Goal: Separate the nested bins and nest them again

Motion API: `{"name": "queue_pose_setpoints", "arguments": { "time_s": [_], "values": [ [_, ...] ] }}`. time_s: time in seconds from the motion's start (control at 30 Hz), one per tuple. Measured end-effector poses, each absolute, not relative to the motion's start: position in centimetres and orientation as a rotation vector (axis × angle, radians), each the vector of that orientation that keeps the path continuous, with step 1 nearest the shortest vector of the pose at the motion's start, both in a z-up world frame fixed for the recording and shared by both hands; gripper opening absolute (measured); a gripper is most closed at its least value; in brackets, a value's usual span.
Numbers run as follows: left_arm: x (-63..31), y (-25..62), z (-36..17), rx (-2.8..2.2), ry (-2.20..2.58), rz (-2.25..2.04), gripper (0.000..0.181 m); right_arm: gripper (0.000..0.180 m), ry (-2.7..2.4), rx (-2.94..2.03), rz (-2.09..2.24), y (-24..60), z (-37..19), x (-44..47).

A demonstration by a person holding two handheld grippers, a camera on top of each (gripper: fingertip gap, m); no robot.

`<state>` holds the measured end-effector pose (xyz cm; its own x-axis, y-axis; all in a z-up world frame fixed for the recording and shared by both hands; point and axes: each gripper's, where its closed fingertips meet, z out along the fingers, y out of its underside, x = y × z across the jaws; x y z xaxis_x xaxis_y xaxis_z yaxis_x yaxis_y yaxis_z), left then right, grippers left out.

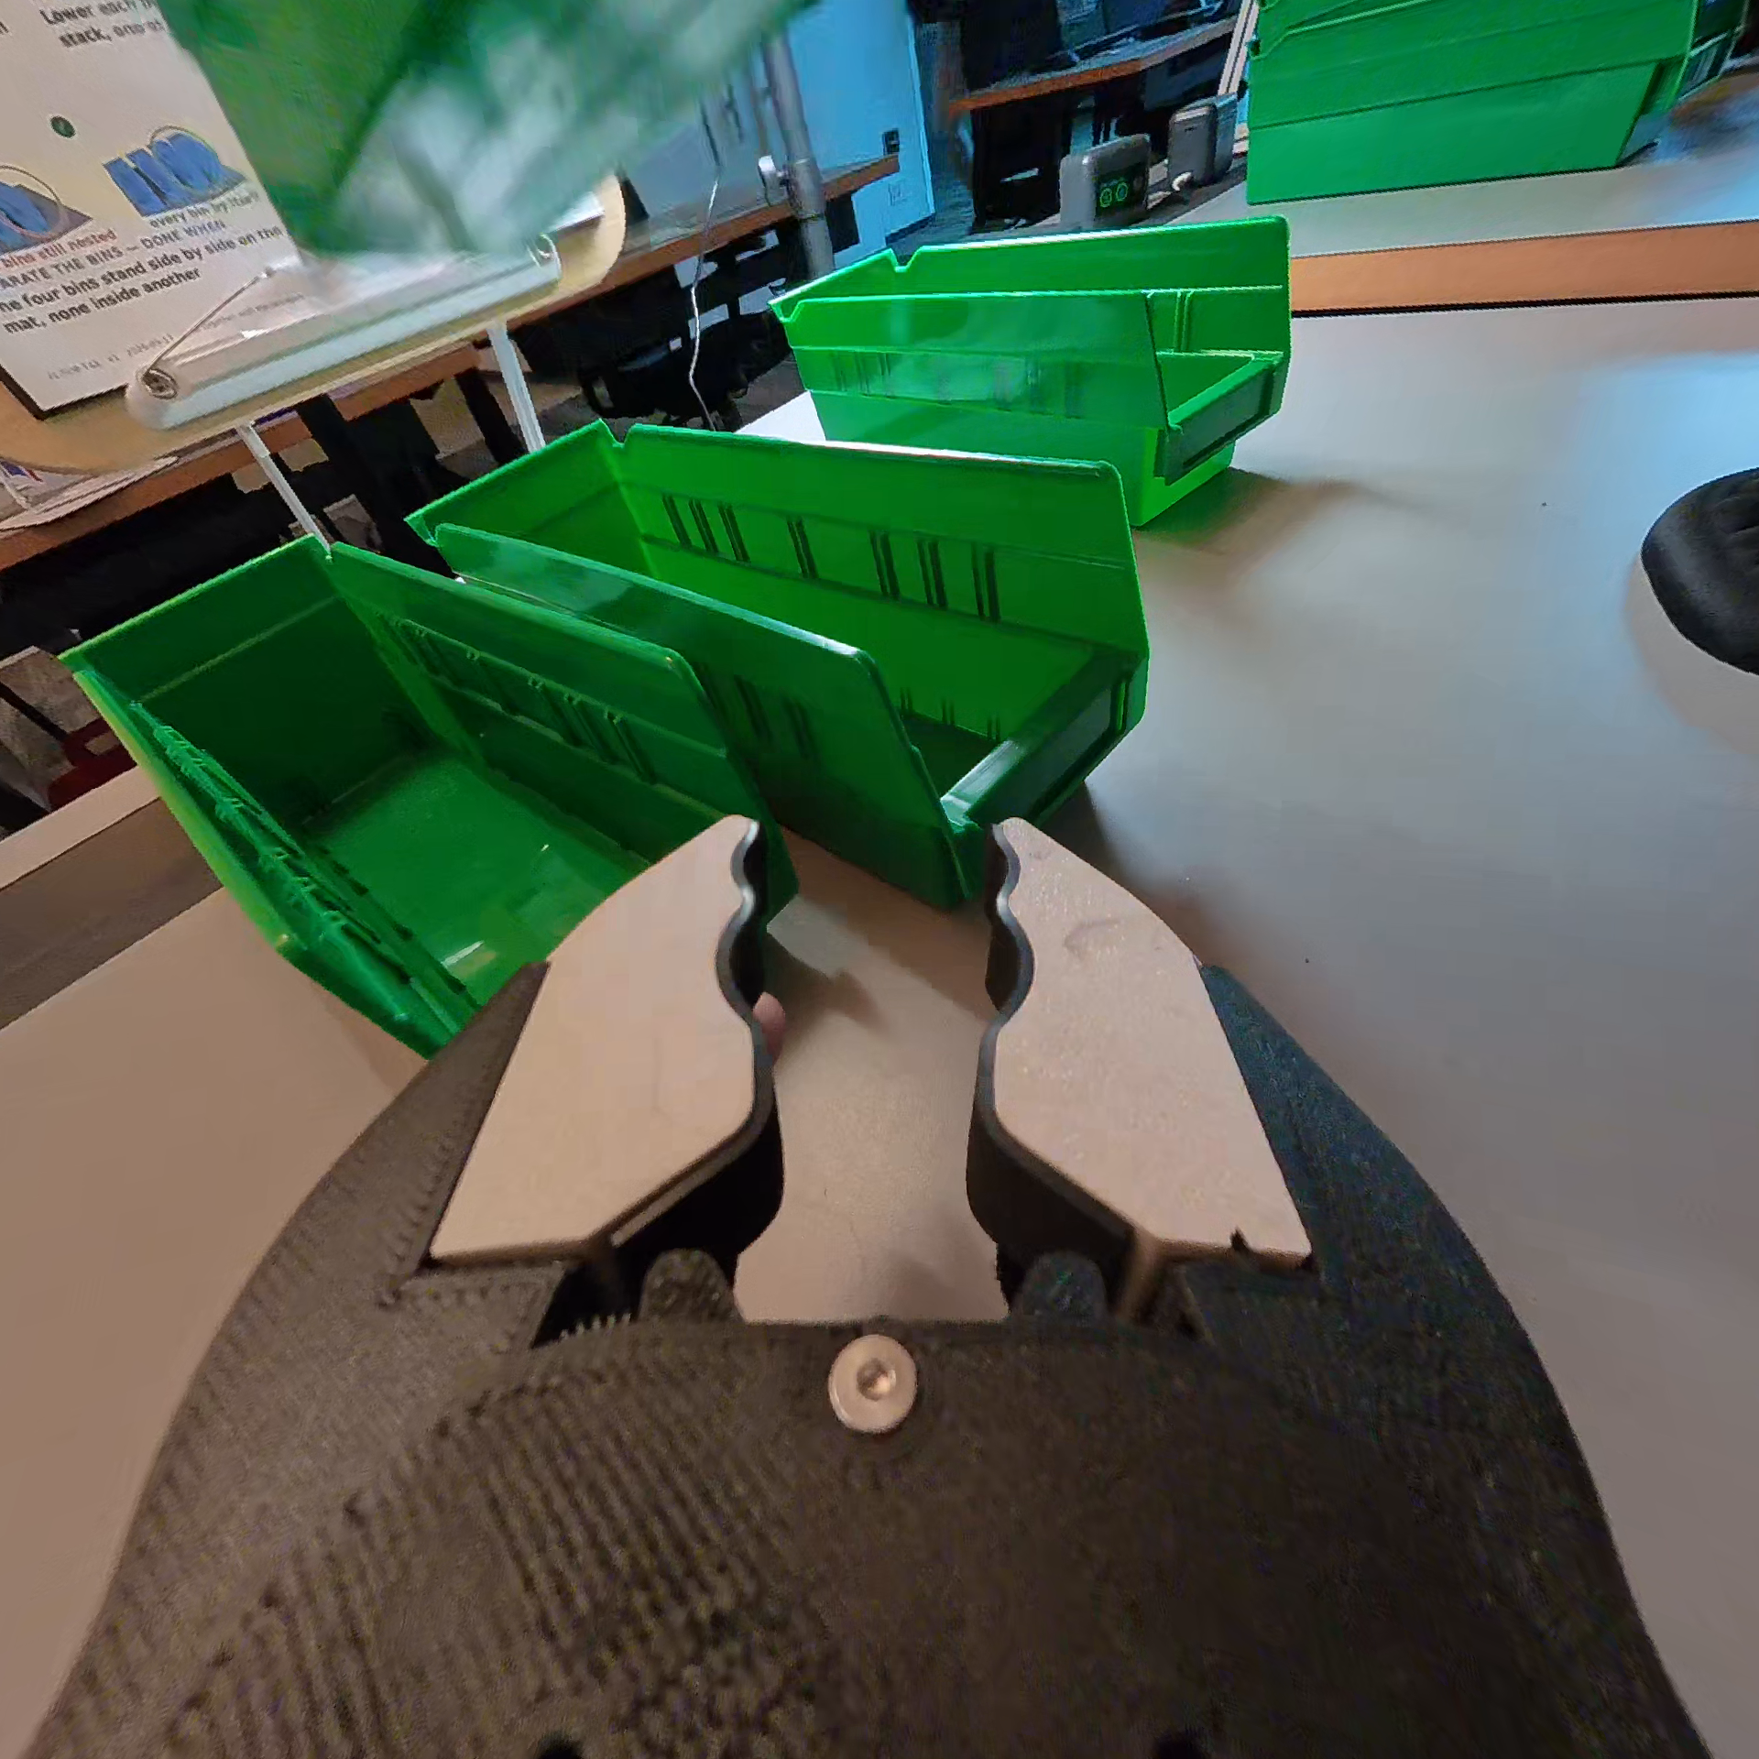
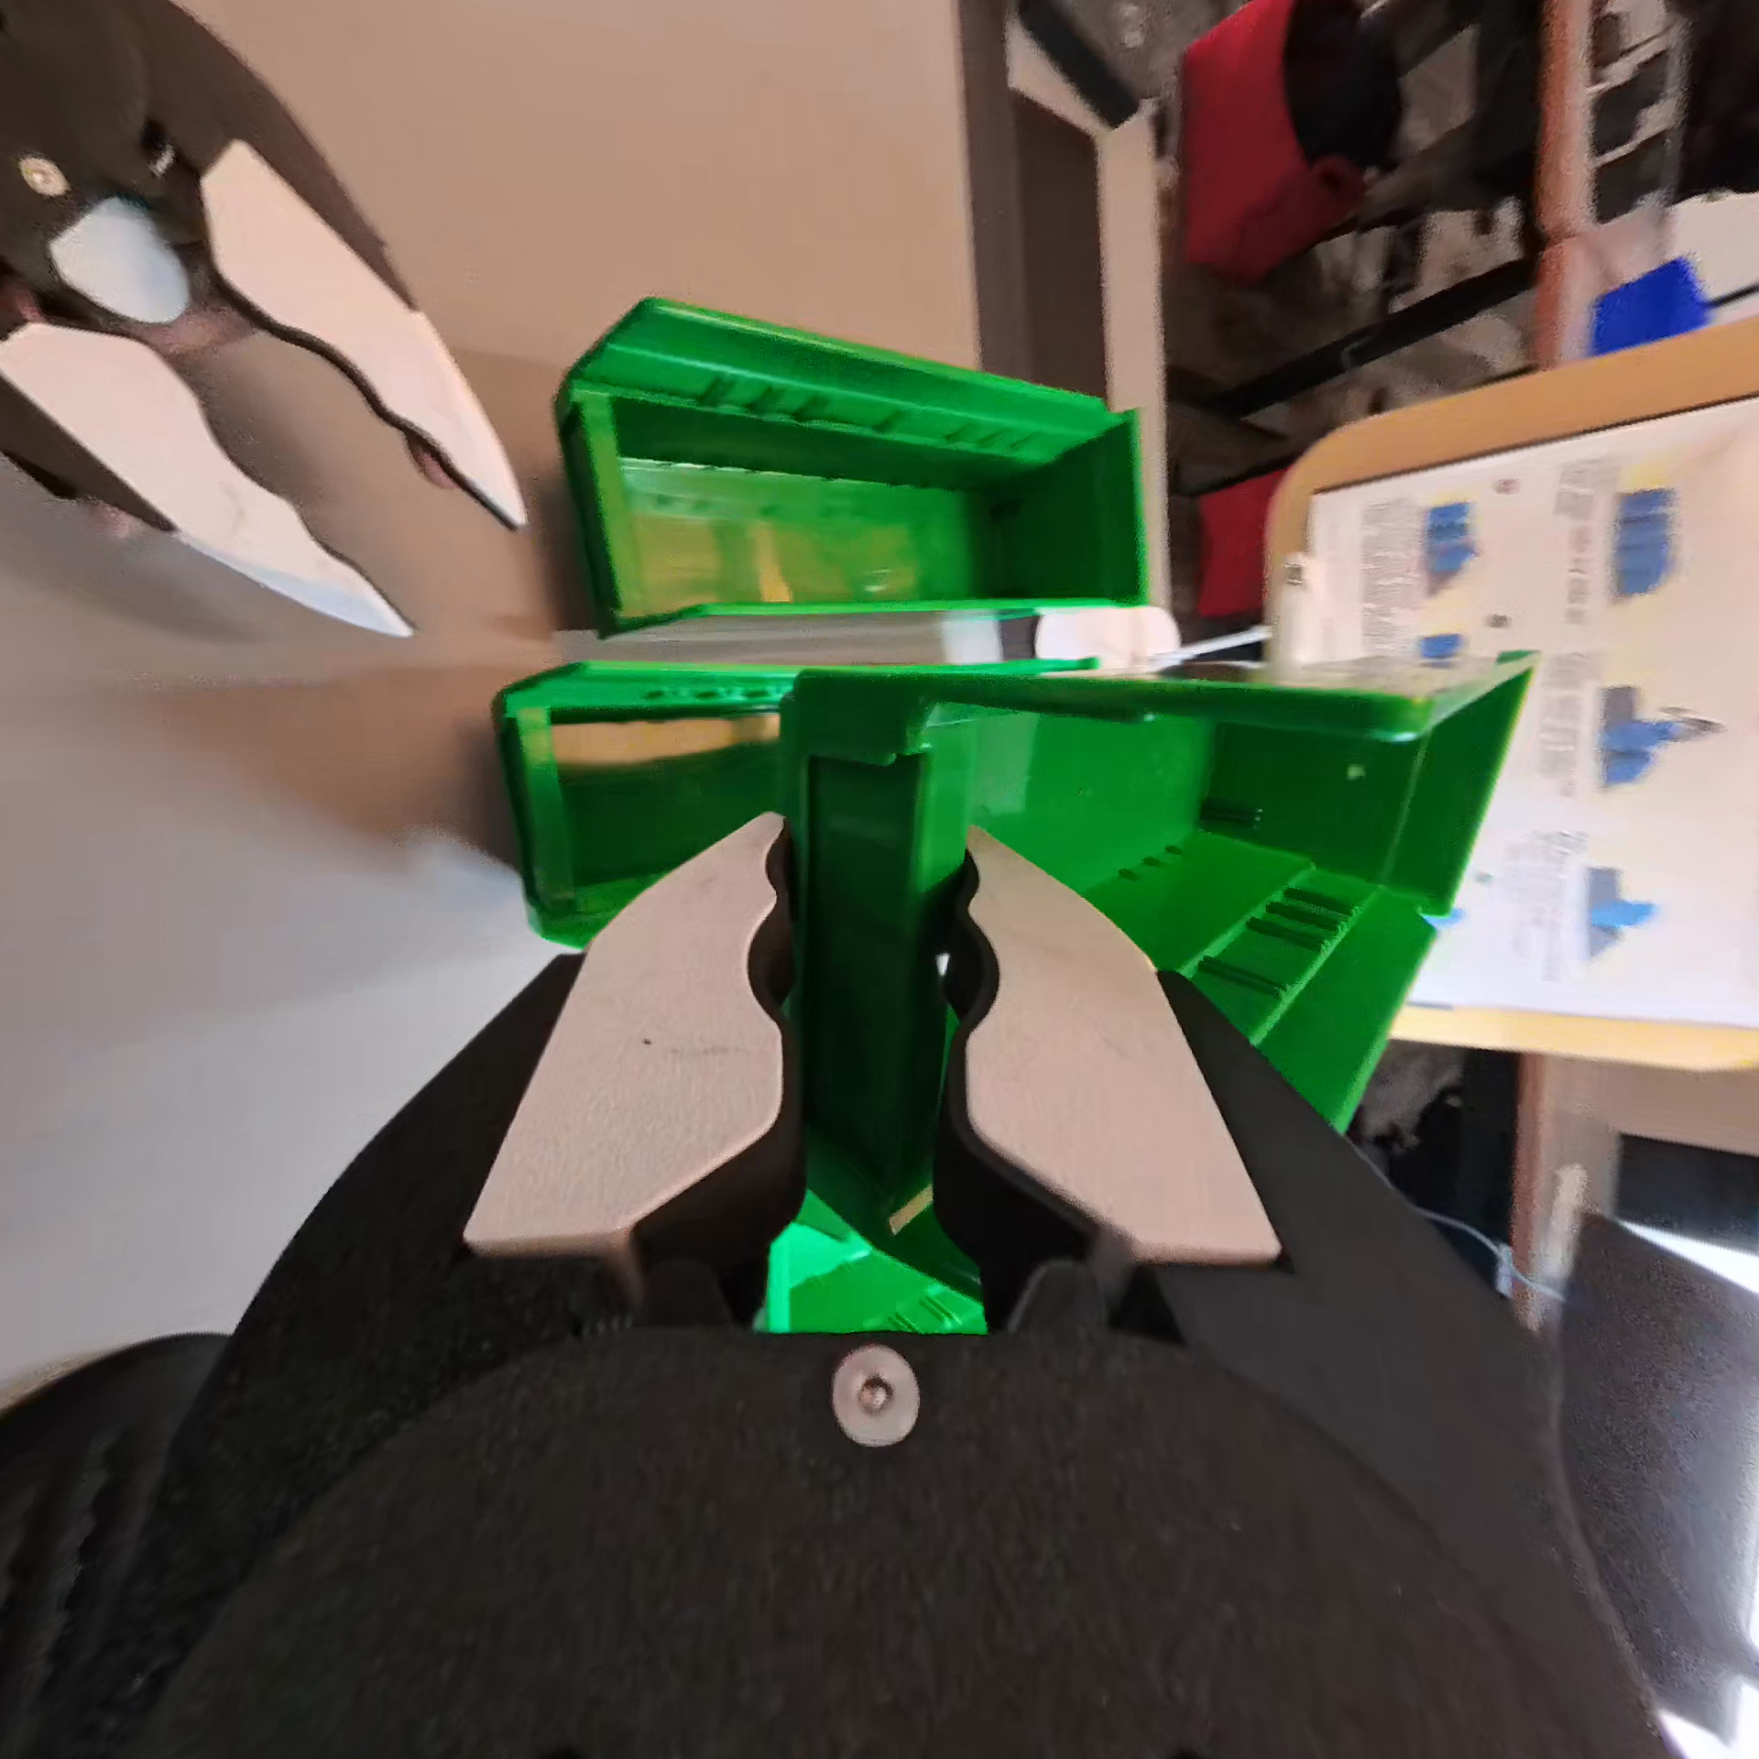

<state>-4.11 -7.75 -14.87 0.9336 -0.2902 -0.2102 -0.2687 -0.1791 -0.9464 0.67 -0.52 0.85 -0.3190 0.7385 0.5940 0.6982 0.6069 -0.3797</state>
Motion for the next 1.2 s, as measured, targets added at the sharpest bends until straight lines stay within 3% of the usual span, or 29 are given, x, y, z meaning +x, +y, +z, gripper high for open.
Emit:
{"name": "queue_pose_setpoints", "arguments": {
  "time_s": [0.17,0.5,0.7,0.8,0.9,1.2],
  "values": [
    [-4.0,-7.8,-14.9,-1.77,0.425,-0.015,0.043,0.029,-2.022,-1.084,-0.077,2.3,1.2,3.8],
    [-4.8,-7.5,-15.1,-1.778,0.39,-0.012,0.044,0.029,-2.095,-1.157,-0.241,8.4,-15.6,8.5],
    [-4.9,-7.4,-15.5,-1.794,0.386,-0.011,0.044,0.029,-2.098,-1.104,-0.251,8.3,-20.5,8.4],
    [-4.8,-7.4,-15.4,-1.791,0.389,-0.005,0.044,0.029,-2.086,-1.104,-0.231,8.2,-21.2,8.2],
    [-4.9,-7.5,-15.1,-1.781,0.38,-0.002,0.044,0.041,-2.052,-1.132,-0.174,7.3,-20.7,8.0],
    [-6.0,-7.4,-15.0,-1.798,0.328,0.015,0.045,0.045,-1.54,-1.325,0.377,4.7,-10.8,11.3]
  ]
}}
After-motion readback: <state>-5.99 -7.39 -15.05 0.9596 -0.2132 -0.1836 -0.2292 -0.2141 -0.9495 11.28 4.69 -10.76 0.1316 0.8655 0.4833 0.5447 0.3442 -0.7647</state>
